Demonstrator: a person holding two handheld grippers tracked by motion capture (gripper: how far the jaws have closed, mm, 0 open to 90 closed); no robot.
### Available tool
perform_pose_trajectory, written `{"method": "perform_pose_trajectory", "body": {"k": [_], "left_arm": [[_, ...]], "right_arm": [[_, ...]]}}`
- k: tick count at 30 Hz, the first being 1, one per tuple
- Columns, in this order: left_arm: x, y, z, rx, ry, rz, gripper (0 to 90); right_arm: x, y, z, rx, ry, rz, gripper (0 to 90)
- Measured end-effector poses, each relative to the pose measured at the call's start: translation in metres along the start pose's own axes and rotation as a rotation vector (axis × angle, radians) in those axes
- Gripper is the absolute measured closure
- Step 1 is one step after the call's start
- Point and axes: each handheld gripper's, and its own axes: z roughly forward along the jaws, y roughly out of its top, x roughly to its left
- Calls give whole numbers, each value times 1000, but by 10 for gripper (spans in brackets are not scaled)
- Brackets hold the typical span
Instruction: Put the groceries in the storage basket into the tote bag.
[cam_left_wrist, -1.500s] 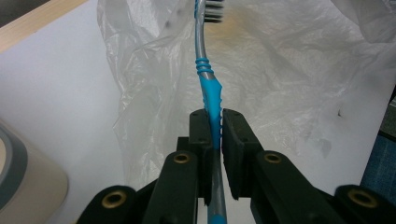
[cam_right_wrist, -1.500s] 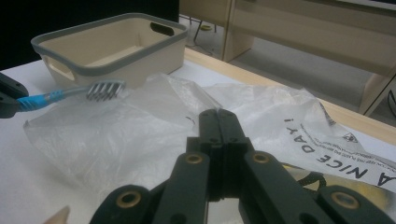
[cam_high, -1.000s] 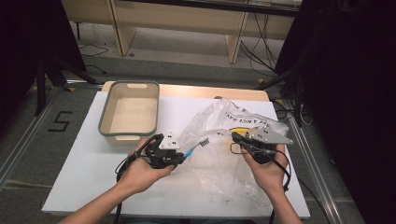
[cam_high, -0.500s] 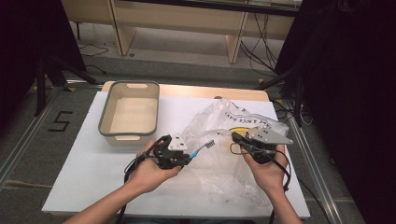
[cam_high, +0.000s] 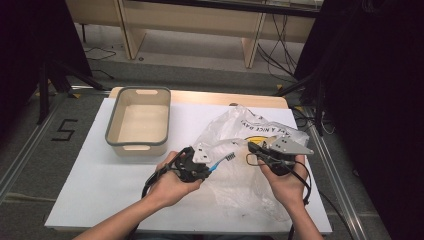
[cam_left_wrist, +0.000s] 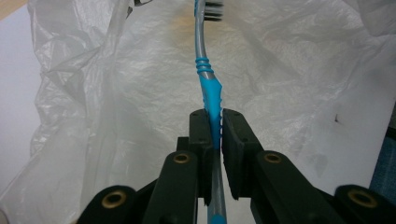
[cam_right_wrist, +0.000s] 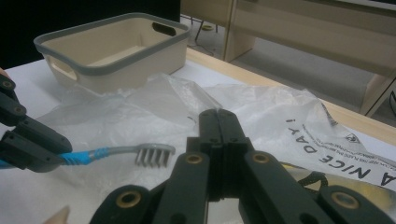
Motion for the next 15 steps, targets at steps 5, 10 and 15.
{"method": "perform_pose_trajectory", "body": {"k": [5,10,15], "left_arm": [[-3,3,11,17,19,-7,821],[-5,7,22,25,43,-8,822],[-5,12,32,25,50,-15,821]], "right_arm": [[0,0,0,2,2,-1,900],[1,0,0,2,6,-3,900],[1,0,0,4,5,-6,900]]}}
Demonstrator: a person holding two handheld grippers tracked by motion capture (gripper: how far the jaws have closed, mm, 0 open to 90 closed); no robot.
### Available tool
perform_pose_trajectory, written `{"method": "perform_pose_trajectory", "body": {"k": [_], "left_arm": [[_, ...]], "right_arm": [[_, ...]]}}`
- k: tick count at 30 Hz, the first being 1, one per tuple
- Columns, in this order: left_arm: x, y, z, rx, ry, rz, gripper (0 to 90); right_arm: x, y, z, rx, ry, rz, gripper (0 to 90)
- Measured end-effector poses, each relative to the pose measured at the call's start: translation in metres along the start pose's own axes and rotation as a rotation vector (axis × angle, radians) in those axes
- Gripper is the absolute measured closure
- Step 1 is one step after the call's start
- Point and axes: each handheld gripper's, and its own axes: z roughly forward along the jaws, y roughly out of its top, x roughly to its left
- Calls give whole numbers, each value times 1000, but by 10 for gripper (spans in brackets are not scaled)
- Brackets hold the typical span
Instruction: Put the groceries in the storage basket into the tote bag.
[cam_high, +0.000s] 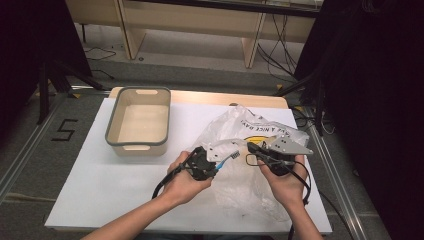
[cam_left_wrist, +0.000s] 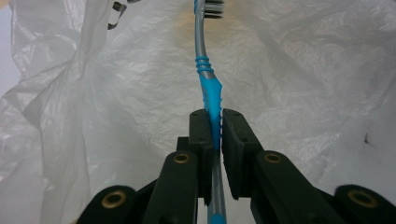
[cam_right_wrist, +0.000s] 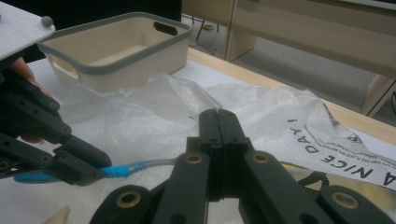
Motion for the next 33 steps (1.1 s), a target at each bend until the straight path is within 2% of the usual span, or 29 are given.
{"method": "perform_pose_trajectory", "body": {"k": [19,27,33], "left_arm": [[-2,13,24,-13,24,-4,821],[-4,14,31,-16,39,9,821],[-9,15,38,-12,51,39,821]], "right_arm": [[0,0,0,0,1,-1,900],[0,-1,1,3,3,4,900],[0,-1,1,5,4,5,900]]}}
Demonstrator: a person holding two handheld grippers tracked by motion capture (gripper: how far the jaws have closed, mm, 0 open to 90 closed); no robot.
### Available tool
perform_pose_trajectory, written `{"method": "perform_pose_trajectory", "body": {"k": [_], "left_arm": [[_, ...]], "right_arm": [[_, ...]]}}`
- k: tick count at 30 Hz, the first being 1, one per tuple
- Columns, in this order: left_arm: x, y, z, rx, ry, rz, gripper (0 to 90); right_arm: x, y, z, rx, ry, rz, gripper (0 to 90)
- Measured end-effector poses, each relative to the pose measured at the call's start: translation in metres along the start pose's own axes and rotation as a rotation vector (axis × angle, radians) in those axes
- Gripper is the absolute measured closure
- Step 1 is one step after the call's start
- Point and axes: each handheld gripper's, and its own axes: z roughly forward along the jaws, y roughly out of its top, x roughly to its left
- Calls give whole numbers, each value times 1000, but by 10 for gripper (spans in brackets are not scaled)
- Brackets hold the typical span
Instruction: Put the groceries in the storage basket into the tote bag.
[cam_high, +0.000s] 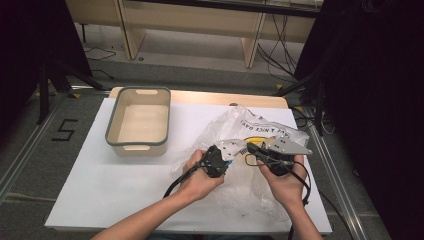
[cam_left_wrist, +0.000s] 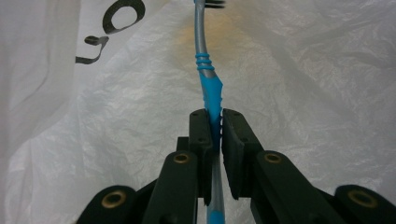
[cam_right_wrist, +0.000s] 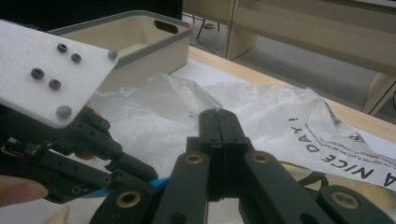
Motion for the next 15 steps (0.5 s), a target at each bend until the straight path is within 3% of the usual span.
{"method": "perform_pose_trajectory", "body": {"k": [15], "left_arm": [[-5,1,10,-19,12,38,820]], "right_arm": [[-1,-1,0,3,2,1,900]]}}
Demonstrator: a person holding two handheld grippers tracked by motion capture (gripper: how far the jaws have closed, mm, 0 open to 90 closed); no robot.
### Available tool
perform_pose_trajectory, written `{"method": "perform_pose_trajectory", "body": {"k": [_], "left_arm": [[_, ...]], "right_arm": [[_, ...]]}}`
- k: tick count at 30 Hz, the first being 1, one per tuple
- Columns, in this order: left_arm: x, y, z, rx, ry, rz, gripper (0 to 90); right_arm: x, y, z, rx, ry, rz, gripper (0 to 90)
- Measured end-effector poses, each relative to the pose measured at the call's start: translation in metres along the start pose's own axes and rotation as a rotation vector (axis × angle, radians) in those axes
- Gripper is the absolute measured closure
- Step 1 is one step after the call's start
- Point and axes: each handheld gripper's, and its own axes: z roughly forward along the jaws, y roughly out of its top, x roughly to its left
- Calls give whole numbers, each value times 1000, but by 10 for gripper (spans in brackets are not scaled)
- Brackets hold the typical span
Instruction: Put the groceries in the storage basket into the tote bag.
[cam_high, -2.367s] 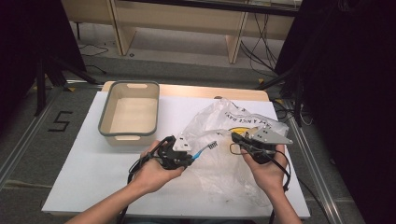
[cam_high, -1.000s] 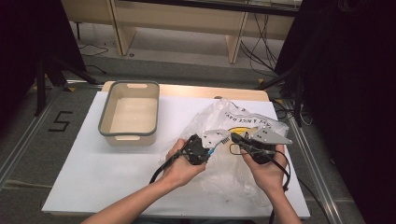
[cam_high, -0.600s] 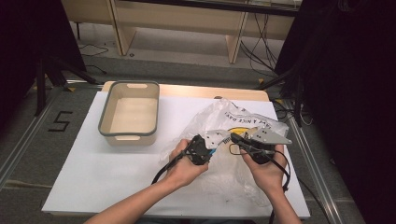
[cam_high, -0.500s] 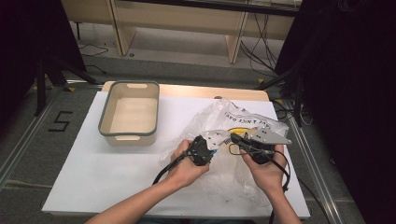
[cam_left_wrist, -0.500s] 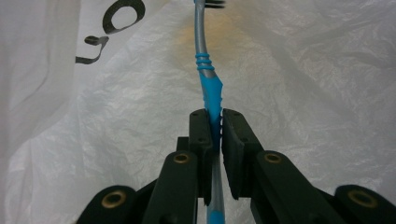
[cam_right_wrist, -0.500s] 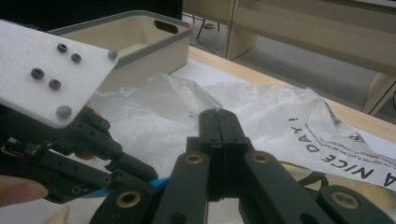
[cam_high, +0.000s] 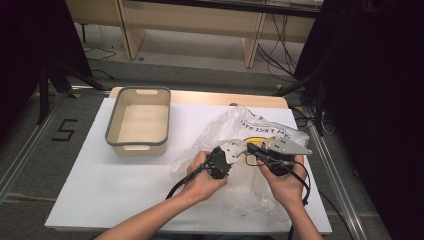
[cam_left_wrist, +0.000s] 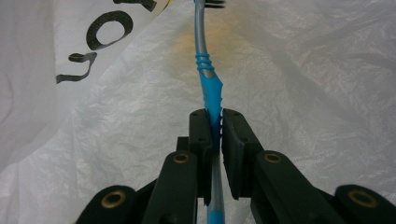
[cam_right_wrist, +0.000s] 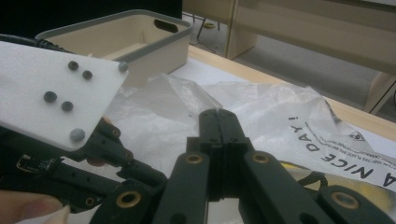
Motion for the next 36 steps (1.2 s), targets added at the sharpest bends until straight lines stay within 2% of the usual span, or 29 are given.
{"method": "perform_pose_trajectory", "body": {"k": [22,36], "left_arm": [[-6,1,10,-35,1,40,819],[-11,1,19,-22,-9,124,820]], "right_arm": [[0,0,0,0,0,0,900],[0,0,0,-5,-3,2,900]]}}
